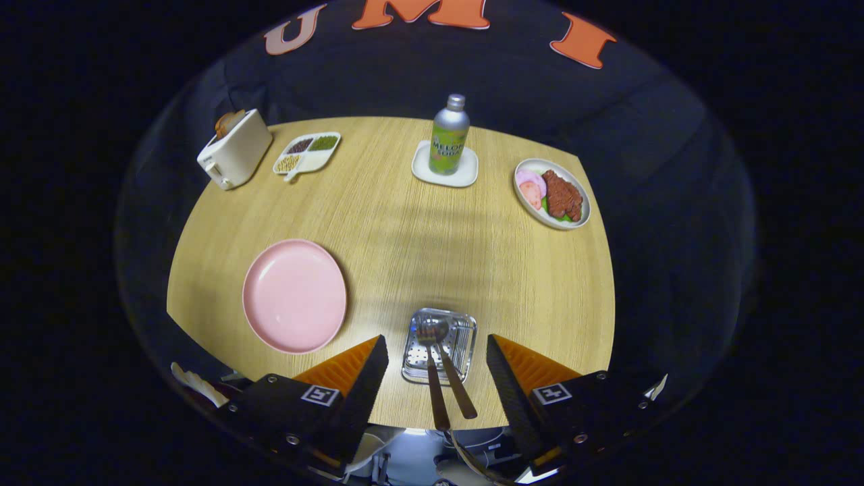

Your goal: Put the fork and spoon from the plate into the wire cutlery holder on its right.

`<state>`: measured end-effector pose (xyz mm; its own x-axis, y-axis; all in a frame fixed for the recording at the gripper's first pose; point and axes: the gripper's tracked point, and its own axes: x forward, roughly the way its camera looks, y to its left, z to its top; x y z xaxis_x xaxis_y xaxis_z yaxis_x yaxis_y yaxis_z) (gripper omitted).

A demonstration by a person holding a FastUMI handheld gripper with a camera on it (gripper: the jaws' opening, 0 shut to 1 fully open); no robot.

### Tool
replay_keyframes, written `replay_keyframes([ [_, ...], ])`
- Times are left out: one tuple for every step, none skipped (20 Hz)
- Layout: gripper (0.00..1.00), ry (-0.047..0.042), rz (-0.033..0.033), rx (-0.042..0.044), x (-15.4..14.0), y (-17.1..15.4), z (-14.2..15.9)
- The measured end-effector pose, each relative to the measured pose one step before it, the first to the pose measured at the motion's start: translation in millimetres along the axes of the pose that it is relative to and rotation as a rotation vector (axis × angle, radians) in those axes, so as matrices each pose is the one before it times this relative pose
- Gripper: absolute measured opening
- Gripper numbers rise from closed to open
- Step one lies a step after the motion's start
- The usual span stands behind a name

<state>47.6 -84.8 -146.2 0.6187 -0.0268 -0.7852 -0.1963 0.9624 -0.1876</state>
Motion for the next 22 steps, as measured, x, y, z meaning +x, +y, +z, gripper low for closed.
replay_keyframes([
  [0.94,-0.05652,-0.00939,0.01474,-4.85,0.27,14.16],
  [0.99,-0.05267,-0.01007,0.00713,-5.86,-0.33,12.95],
  [0.99,-0.05495,0.00045,0.00624,-4.87,2.17,14.38],
  [0.99,-0.06089,0.00581,0.01242,-5.53,3.15,16.26],
  [0.99,-0.06037,0.00431,0.01470,-3.18,4.88,14.78],
  [0.99,-0.05606,0.00285,0.01388,-3.19,3.96,14.37],
  [0.99,-0.05318,-0.00769,0.01603,-3.44,2.02,12.49],
  [0.99,-0.04087,-0.00683,0.00564,-2.16,-0.57,9.49],
  [0.99,-0.04072,-0.01436,-0.00170,-1.61,-0.27,9.00],
  [0.99,-0.03656,-0.01000,-0.00807,0.36,-0.04,8.71],
  [0.99,-0.03876,0.00251,-0.00415,-1.92,2.53,7.95],
  [0.99,-0.03690,-0.00162,0.00427,-4.75,3.67,9.07],
  [0.99,-0.03431,-0.00353,0.00562,-3.69,2.87,6.60],
  [0.99,-0.04230,-0.00632,0.00727,0.21,1.28,6.92],
  [0.99,-0.03523,-0.00805,0.00505,-2.65,0.59,6.48],
  [0.99,-0.02686,-0.00869,0.00426,-2.11,0.05,4.48],
  [0.99,-0.02579,-0.00478,0.00120,-3.16,0.17,4.30],
  [0.99,-0.02235,-0.00446,-0.00054,-2.07,-0.28,4.31],
  [0.99,-0.01477,0.00221,-0.00166,-2.40,1.02,2.23],
  [0.99,-0.00858,0.00430,-0.00068,-1.89,1.67,0.71],
  [0.99,-0.00623,0.00078,-0.00079,-1.89,0.78,-0.24],
  [0.99,-0.00494,0.00116,-0.00016,-1.14,-0.26,0.59],
])
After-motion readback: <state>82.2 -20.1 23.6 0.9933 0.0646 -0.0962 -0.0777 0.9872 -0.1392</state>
